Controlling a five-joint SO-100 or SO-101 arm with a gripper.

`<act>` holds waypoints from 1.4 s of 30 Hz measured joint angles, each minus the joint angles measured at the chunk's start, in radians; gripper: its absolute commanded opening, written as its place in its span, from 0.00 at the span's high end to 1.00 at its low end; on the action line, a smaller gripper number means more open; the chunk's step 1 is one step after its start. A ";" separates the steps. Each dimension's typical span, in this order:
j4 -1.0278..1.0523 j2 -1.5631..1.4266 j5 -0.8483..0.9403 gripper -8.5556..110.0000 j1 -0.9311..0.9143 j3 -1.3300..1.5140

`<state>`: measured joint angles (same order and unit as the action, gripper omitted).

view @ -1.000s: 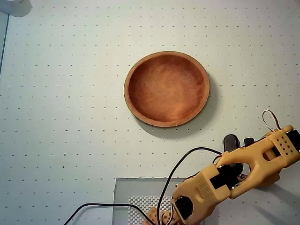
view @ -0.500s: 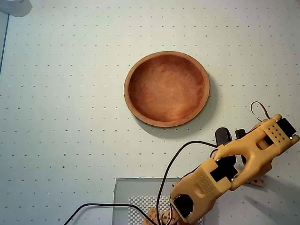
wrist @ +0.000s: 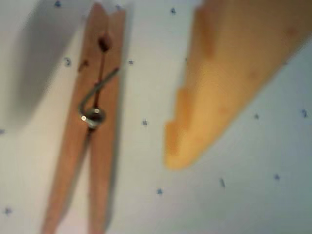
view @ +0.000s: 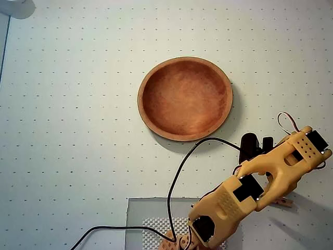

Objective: Grasp a clothespin and put it in the bowl.

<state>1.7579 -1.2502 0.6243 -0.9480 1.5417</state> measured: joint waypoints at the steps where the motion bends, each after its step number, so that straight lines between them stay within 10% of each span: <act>1: 0.000 0.000 -0.008 0.72 0.000 0.000; 42: -0.095 0.202 -0.021 0.72 0.034 -0.179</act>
<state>1.6628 -1.0477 0.6029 -0.9143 1.3622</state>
